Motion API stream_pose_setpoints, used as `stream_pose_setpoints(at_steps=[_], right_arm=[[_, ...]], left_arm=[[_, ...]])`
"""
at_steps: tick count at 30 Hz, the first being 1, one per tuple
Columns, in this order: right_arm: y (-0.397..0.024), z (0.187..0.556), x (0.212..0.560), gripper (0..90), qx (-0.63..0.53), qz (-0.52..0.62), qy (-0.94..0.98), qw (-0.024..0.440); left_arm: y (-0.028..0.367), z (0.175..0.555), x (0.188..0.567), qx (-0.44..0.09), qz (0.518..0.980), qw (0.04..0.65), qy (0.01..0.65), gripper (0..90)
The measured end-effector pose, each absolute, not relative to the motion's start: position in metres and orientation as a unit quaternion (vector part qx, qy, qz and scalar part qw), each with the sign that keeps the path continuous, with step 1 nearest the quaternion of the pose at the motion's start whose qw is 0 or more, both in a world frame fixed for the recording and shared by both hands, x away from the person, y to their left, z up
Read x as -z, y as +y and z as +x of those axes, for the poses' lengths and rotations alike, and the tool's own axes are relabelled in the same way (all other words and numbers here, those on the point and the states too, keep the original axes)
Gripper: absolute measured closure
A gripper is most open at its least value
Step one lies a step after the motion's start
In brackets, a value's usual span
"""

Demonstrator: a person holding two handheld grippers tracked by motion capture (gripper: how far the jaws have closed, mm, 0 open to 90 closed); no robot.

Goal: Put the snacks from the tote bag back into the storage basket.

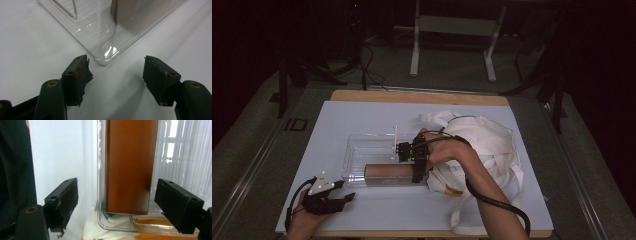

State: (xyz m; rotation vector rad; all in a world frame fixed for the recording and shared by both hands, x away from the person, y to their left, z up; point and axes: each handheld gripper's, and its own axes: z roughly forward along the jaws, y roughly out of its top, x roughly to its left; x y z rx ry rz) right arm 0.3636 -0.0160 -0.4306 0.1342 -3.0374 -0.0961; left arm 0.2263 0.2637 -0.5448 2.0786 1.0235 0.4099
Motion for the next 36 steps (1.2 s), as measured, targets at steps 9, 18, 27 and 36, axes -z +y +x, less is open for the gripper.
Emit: stream_pose_setpoints(at_steps=[9,18,27,36], right_arm=[[-0.030,0.362,0.420,21.6,0.074,0.043,-0.996,0.023],[-0.052,0.365,0.407,29.0,0.133,0.003,-0.991,-0.032],[-0.078,0.364,0.402,38.0,0.182,-0.051,-0.980,-0.069],[-0.103,0.360,0.402,42.9,0.216,-0.101,-0.967,-0.094]], left_arm=[[0.264,0.226,0.545,-0.161,0.816,0.384,0.402,37.2],[0.264,0.226,0.545,-0.161,0.816,0.383,0.402,37.1],[0.264,0.227,0.545,-0.159,0.815,0.384,0.404,37.2],[0.264,0.227,0.545,-0.158,0.814,0.385,0.405,37.1]])
